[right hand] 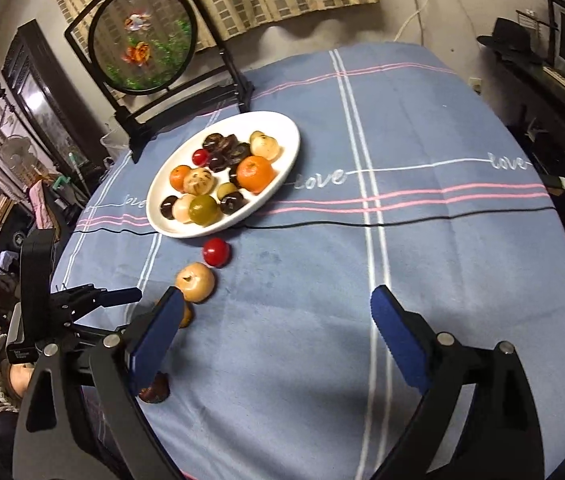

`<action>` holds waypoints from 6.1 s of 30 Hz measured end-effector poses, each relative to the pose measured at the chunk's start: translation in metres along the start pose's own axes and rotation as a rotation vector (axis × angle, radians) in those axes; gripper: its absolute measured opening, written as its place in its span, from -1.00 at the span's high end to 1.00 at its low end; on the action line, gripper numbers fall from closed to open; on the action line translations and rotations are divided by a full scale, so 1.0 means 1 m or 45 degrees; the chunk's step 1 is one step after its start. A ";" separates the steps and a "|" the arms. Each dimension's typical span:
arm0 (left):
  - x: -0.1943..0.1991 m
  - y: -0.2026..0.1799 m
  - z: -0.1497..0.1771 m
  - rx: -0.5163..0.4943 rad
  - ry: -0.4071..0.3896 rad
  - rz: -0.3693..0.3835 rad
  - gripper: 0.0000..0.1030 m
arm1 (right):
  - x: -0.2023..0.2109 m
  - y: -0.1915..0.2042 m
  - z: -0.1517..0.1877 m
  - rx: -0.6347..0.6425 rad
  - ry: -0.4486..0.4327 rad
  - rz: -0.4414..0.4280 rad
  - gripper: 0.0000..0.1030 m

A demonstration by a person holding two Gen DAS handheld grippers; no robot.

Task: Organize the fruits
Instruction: 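Grasp the orange-yellow round fruit with the left tool, then grasp the red tomato with the right tool while the left tool holds the orange-yellow fruit, then carry both fruits over the plate and open both tools to release them, then grasp the last dark brown mottled fruit with the left tool, then grasp the beige fruit with the right tool while the left tool holds the brown fruit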

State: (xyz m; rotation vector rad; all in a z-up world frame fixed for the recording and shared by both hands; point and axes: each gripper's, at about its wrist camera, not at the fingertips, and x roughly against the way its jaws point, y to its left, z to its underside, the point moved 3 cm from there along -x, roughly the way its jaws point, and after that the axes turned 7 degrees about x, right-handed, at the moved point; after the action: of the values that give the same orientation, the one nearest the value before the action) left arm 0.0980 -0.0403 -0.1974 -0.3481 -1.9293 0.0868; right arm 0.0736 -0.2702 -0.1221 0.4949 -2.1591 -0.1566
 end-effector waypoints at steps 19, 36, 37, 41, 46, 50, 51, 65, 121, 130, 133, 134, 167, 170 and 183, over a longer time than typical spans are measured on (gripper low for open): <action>-0.022 0.005 -0.001 0.049 0.041 0.036 0.15 | 0.003 -0.014 0.009 -0.043 0.040 0.049 -0.92; 0.048 0.104 0.055 0.373 -0.071 -0.148 0.16 | -0.108 0.061 -0.030 0.152 0.211 -0.188 -0.52; 0.052 0.111 0.060 0.402 -0.077 -0.159 0.16 | -0.115 0.066 -0.032 0.170 0.224 -0.188 -0.44; 0.063 0.125 0.075 0.473 -0.094 -0.186 0.16 | -0.140 0.076 -0.038 0.200 0.268 -0.185 -0.21; 0.068 0.135 0.087 0.516 -0.098 -0.200 0.16 | -0.159 0.078 -0.039 0.191 0.311 -0.199 0.11; 0.067 0.139 0.089 0.523 -0.094 -0.195 0.16 | -0.166 0.075 -0.035 0.173 0.331 -0.204 0.25; 0.066 0.139 0.088 0.519 -0.092 -0.195 0.16 | -0.166 0.074 -0.035 0.168 0.326 -0.209 0.28; 0.060 0.115 0.062 0.378 -0.108 -0.225 0.16 | -0.115 0.056 -0.026 0.075 0.255 -0.261 0.41; 0.005 0.074 -0.136 0.172 -0.232 -0.112 0.14 | -0.148 0.072 -0.131 0.329 0.123 -0.164 0.40; 0.026 0.105 -0.078 0.259 -0.206 -0.078 -0.06 | -0.163 0.063 -0.125 0.274 0.151 -0.217 0.40; 0.019 0.104 -0.073 0.283 -0.188 -0.065 -0.06 | -0.168 0.062 -0.126 0.256 0.175 -0.222 0.38; 0.019 0.102 -0.073 0.285 -0.194 -0.059 -0.09 | -0.171 0.061 -0.126 0.244 0.200 -0.217 0.34; 0.011 -0.010 0.081 -0.101 0.176 0.155 -0.15 | -0.072 0.022 0.009 0.020 0.237 -0.216 -0.21; 0.010 -0.010 0.084 -0.100 0.158 0.147 -0.15 | -0.071 0.024 0.013 0.025 0.248 -0.219 -0.21; 0.019 -0.006 0.085 -0.048 0.077 0.073 0.15 | -0.083 0.067 0.013 0.262 0.290 -0.242 -0.21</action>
State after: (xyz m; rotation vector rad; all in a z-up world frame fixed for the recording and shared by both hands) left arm 0.0121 -0.0317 -0.2113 -0.4266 -1.8633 0.0763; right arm 0.0873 -0.1761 -0.1721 0.7979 -1.9128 0.0181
